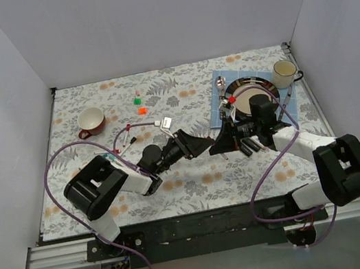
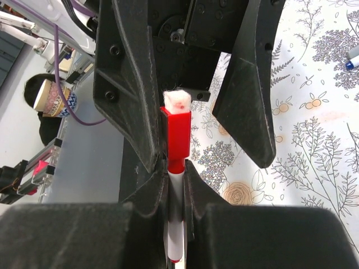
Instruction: Open the pen caps
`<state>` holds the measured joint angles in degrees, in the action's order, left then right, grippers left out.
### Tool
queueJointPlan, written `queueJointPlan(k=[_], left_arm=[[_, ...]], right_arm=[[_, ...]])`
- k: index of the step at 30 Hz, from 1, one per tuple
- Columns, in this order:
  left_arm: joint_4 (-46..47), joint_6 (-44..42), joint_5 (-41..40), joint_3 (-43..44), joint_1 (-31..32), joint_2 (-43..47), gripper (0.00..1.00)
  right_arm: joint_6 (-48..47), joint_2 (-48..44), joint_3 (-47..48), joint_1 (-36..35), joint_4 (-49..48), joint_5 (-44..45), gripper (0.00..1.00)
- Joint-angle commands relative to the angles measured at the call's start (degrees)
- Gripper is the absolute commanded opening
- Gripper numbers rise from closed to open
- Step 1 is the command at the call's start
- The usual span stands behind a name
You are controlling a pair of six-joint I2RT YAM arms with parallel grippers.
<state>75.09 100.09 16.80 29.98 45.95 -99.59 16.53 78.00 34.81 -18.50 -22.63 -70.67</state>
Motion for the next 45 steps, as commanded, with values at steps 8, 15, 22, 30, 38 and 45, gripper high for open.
queueJointPlan(k=[8, 15, 22, 30, 38, 45], left_arm=[[9.6, -2.4, -2.8, 2.9, 1.2, -0.1, 0.48], [11.0, -1.3, -1.2, 4.6, 1.5, -1.7, 0.24], [11.5, -0.3, -0.5, 5.4, 1.7, -2.5, 0.0], [5.0, -5.0, -2.6, 4.7, 1.0, 2.5, 0.0], [4.4, -5.3, -2.7, 5.5, 0.0, 2.9, 0.0], [2.8, -5.3, -3.2, 5.0, -2.4, 4.2, 0.0]], right_arm=[[0.3, 0.4, 0.3, 0.2, -1.7, -0.4, 0.01], [0.3, 0.7, 0.3, 0.4, -1.5, -0.1, 0.01], [0.0, 1.0, 0.5, 0.7, -1.1, 0.2, 0.01], [-0.4, 1.4, 0.5, 1.0, -1.2, -0.9, 0.46], [-0.3, 1.3, 0.6, 1.2, -1.2, -1.5, 0.41], [-0.8, 1.4, 1.3, 1.2, 0.8, -1.6, 0.01]])
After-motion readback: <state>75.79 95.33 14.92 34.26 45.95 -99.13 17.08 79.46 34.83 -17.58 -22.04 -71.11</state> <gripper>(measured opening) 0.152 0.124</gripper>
